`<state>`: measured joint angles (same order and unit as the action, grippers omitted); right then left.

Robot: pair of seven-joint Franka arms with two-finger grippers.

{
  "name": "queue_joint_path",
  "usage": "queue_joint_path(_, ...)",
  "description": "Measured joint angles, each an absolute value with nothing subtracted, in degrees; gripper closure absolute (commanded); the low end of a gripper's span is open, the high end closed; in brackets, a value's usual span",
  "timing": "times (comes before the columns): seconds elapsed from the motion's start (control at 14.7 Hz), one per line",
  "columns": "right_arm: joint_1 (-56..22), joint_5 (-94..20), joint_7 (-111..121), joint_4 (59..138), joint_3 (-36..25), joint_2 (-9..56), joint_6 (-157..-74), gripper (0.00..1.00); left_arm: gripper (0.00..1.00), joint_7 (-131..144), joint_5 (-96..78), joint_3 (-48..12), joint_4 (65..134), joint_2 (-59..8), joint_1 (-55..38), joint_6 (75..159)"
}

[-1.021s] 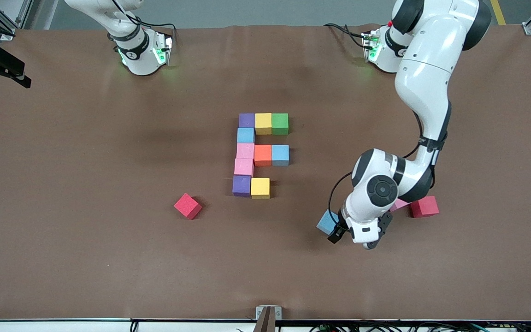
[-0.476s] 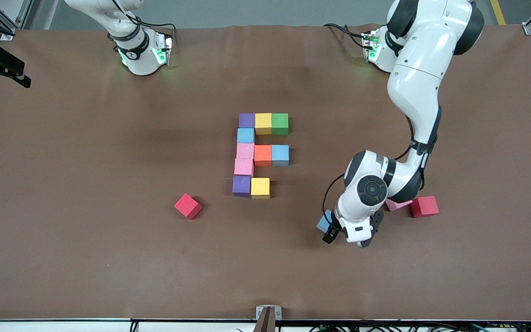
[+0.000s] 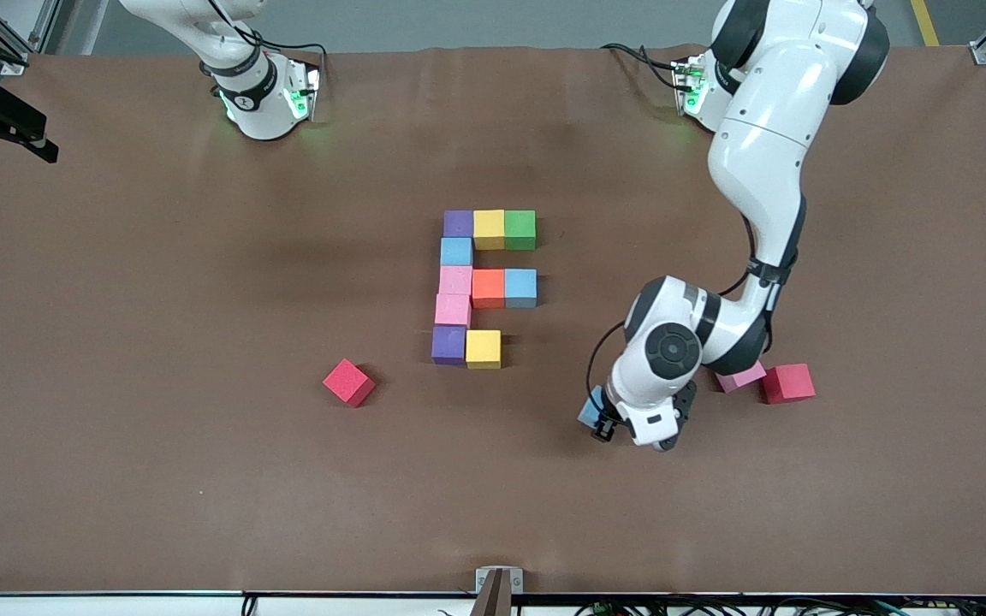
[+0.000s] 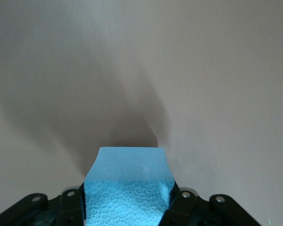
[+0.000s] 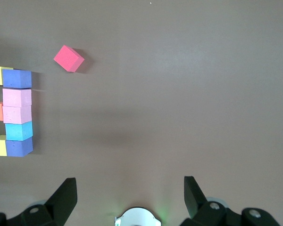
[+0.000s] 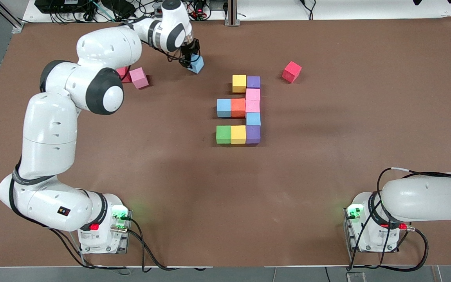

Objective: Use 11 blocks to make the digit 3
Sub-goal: 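Carry the light blue cube with the left gripper beside the yellow cube, then lower and hold the light blue cube beside yellow with the left gripper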

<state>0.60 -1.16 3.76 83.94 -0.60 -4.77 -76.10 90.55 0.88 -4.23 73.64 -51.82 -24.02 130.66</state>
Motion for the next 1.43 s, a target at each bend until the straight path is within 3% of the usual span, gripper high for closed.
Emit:
queue_joint_path(0.48, 0.6, -1.2, 3.8, 83.9, -0.6, -4.8, -76.1, 0.0, 0.96, 118.6, 0.9, -4.0, 73.8, -50.3, -32.6, 127.5)
queue_joint_path(1.43, 0.6, -1.2, 3.8, 83.9, -0.6, -4.8, -76.2, 0.0, 0.96, 131.7, 0.9, -4.0, 75.5, -50.9, -36.3, 127.4)
